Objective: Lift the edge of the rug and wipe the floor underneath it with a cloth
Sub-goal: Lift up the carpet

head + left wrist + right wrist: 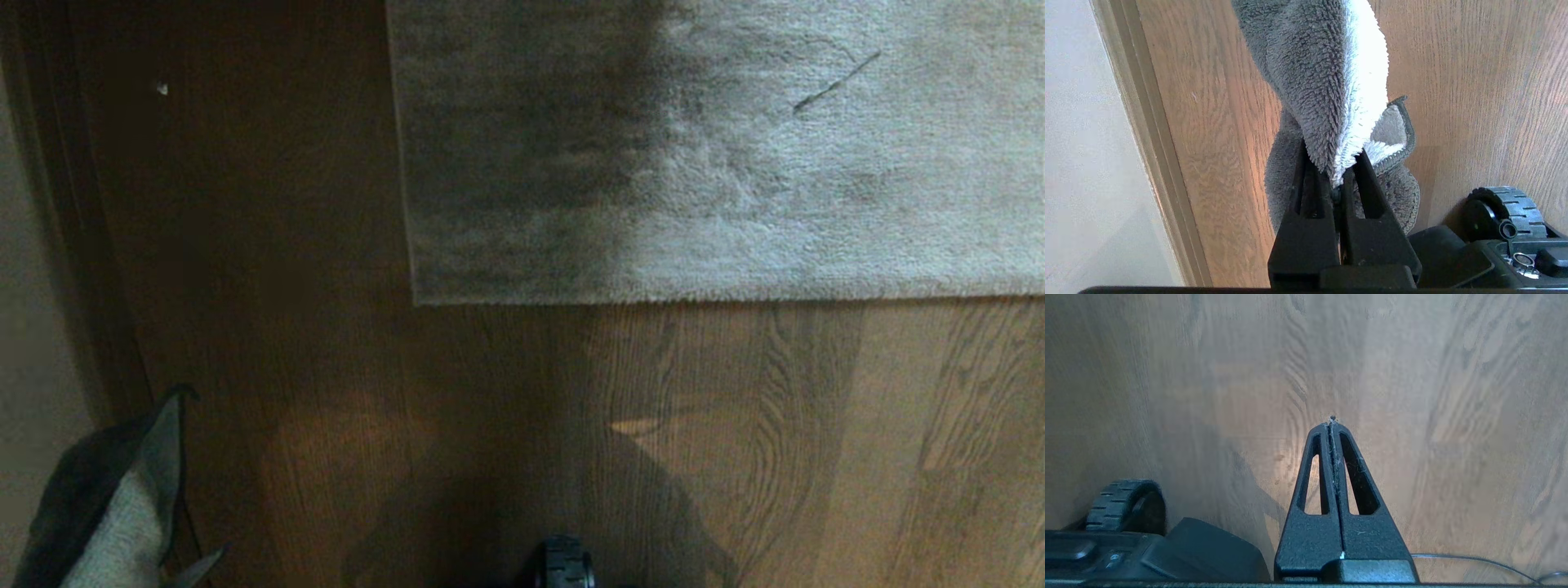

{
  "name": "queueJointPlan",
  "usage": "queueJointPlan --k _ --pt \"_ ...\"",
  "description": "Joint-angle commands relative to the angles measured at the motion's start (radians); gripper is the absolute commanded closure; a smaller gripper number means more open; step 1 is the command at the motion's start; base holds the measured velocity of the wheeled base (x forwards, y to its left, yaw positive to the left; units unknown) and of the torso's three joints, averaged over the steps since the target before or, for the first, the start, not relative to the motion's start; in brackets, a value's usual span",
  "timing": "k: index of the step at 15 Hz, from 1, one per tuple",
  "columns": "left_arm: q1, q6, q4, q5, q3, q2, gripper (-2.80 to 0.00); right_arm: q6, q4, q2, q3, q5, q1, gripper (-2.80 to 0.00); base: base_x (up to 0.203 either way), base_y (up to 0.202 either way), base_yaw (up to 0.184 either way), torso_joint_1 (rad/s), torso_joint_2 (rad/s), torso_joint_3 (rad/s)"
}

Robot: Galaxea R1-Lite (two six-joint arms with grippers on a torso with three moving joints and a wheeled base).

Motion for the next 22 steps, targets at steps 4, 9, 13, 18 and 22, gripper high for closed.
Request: queueJointPlan --k 4,9,13,18,22 --pt "0.0 0.0 0.0 0.0 0.0 0.0 0.0 0.007 -0.037 0.221 -0.102 0.05 0.018 0.0 0.0 0.0 0.0 0.0 0.0 0.0" --pt "0.0 0.0 0.0 0.0 0.0 0.0 0.0 0.027 -0.207 0.458 -0.14 0.055 0.054 0.0 0.0 0.0 0.0 0.0 0.0 0.0" --pt "0.0 0.0 0.0 0.0 0.0 0.0 0.0 0.08 -0.374 0.61 -0.143 0.056 0.054 0.0 0.0 0.0 0.0 0.0 0.0 0.0" --pt "0.0 0.0 0.0 0.0 0.0 0.0 0.0 0.289 -0.507 0.702 -0.127 0.059 0.057 0.0 0.0 0.0 0.0 0.0 0.0 0.0" --pt "0.0 0.0 0.0 0.0 0.0 0.0 0.0 0.357 -0.507 0.792 -0.116 0.129 0.098 0.0 0.0 0.0 0.0 0.0 0.0 0.0"
